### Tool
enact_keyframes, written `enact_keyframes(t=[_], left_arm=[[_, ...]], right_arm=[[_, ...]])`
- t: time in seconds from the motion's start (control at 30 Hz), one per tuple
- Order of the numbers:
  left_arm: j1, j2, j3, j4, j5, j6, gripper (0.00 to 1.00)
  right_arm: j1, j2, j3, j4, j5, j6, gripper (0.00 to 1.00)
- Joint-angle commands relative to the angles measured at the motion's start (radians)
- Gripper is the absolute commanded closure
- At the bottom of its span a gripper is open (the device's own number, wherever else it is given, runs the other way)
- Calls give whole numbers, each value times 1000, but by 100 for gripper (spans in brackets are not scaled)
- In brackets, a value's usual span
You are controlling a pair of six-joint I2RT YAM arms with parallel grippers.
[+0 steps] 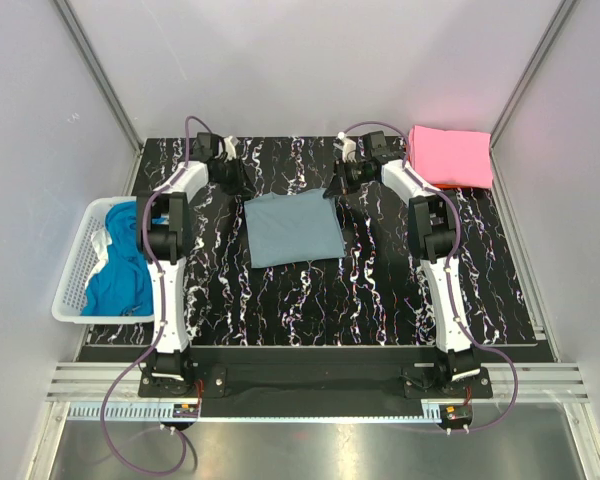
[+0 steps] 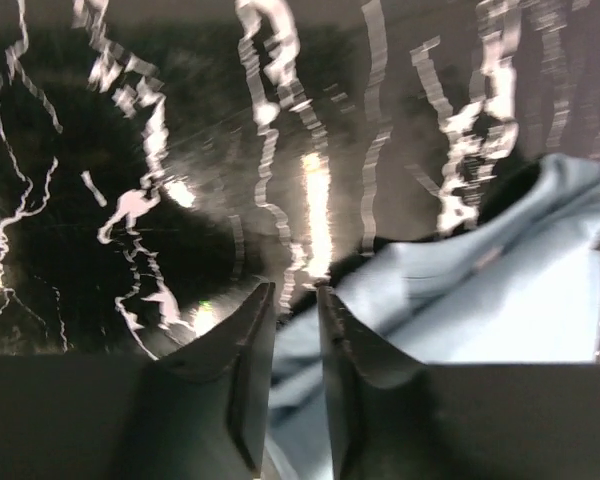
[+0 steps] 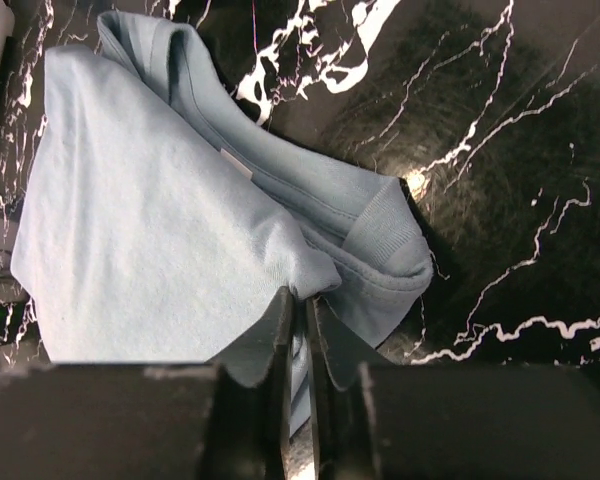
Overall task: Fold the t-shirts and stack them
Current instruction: Fold the tshirt
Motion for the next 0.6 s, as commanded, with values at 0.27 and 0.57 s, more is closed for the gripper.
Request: enact_keyframes(t=[0.27, 0.57], left_arm=[[3, 30, 32, 22, 106, -24, 86], [1, -48, -72, 189, 253, -96, 89]], right_arm=[[-3, 3, 24, 54, -33, 18, 80], [-4, -10, 15, 74, -27, 29, 58]])
